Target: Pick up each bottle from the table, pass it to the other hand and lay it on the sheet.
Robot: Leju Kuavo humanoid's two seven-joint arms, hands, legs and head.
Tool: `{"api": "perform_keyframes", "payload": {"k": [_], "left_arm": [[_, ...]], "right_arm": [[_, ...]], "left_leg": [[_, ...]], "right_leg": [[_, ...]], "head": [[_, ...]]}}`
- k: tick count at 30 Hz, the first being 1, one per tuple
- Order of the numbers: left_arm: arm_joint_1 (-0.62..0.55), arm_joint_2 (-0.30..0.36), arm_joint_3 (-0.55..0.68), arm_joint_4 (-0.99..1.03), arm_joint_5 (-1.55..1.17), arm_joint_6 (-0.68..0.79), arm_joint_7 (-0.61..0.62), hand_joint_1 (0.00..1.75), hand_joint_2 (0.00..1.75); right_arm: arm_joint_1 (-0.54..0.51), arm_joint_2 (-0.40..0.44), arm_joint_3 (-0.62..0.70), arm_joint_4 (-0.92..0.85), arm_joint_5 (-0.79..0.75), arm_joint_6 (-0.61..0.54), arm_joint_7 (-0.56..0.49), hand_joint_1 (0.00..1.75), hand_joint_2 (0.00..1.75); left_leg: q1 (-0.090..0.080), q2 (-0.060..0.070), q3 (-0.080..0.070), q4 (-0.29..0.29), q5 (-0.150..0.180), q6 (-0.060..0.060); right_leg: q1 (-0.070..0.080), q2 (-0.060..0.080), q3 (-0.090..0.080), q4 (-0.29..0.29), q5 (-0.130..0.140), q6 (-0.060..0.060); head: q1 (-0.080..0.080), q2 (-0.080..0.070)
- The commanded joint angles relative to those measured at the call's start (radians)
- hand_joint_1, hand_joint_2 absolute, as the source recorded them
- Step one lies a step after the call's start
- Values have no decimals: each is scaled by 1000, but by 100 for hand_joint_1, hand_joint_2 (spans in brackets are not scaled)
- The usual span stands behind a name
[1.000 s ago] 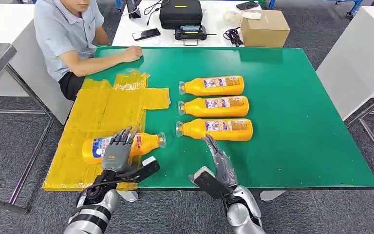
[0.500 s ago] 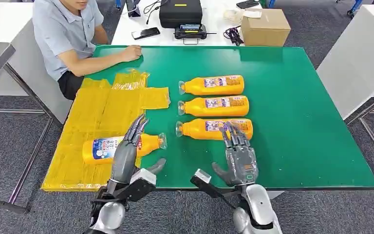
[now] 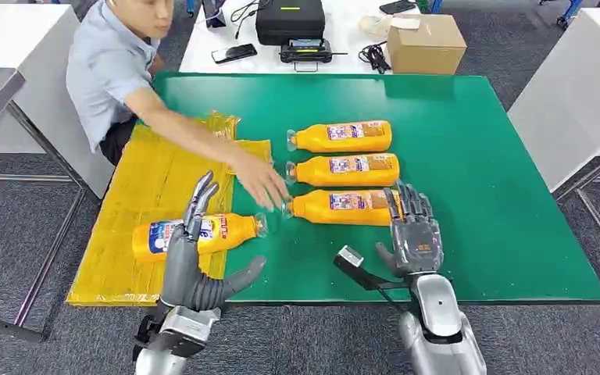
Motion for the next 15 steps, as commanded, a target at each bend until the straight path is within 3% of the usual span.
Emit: {"api": "perform_keyframes", "payload": {"k": [1, 15], "left_arm": [[-8, -12, -40, 21, 45, -47, 25, 0, 175], [-14, -12, -37, 32, 33, -40, 23, 0, 175]], "right_arm": [[-144, -43, 1, 254, 58, 14, 5, 0, 175], [-140, -31, -10, 297, 38, 30, -13, 0, 175]], "left_leg": [[2, 3, 6, 0, -3, -2], [1, 2, 5, 0, -2, -2]], "right_leg": [[2, 2, 6, -1, -1, -3], [2, 1, 5, 0, -2, -3]], "head": [[0, 0], [0, 0]]}}
